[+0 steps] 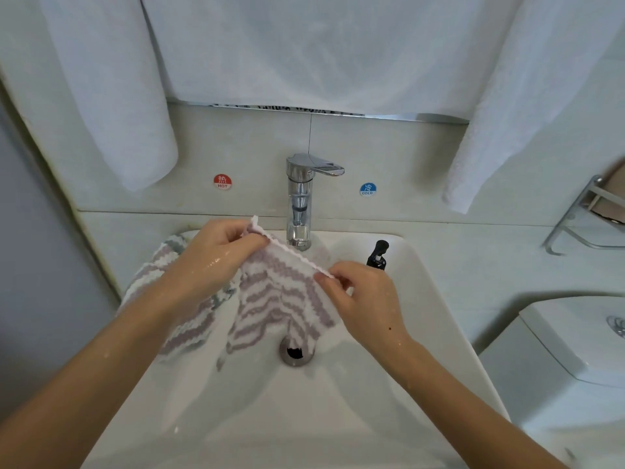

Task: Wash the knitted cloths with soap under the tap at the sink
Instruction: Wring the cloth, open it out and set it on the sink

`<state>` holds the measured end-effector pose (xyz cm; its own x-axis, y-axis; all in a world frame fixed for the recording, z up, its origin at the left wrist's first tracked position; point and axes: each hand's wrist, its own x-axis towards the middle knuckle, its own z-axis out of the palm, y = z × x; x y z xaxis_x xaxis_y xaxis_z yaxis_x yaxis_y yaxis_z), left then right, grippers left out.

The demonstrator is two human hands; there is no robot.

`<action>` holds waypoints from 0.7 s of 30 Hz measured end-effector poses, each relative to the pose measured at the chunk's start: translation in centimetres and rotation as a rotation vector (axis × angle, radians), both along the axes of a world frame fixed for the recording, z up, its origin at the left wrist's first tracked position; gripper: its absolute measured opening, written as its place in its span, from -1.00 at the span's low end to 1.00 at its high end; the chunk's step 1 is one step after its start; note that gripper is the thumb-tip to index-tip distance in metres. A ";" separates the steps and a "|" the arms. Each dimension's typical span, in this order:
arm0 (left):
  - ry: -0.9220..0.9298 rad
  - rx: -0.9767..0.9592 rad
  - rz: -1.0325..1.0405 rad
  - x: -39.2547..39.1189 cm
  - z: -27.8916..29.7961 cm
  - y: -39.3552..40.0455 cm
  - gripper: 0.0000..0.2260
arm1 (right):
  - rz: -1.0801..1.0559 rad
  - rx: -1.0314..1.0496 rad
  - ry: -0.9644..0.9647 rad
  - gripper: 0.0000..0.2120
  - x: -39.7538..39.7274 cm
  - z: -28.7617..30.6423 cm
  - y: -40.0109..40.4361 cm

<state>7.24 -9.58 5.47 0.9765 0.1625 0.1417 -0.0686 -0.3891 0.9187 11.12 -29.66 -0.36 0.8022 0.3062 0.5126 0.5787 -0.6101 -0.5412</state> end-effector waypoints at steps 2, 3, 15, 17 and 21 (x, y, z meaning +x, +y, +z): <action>0.042 -0.041 0.021 0.2 0.3 0.2 -0.70 | 0.018 0.043 0.038 -0.65 0.4 0.6 -0.5; 0.053 -0.060 0.021 0.2 0.5 0.3 -0.71 | 0.050 0.063 0.095 -0.63 0.5 1.0 -0.8; 0.001 -0.117 0.055 0.3 0.2 1.8 -0.77 | 0.303 -0.070 0.539 -0.76 1.5 4.1 -3.2; -0.021 -0.095 0.069 0.3 0.2 2.3 -0.78 | 0.367 -0.137 0.617 -0.80 1.7 4.5 -3.7; -0.034 -0.077 0.063 0.2 -0.1 2.7 -0.77 | 0.337 -0.210 0.680 -0.87 2.5 4.3 -4.7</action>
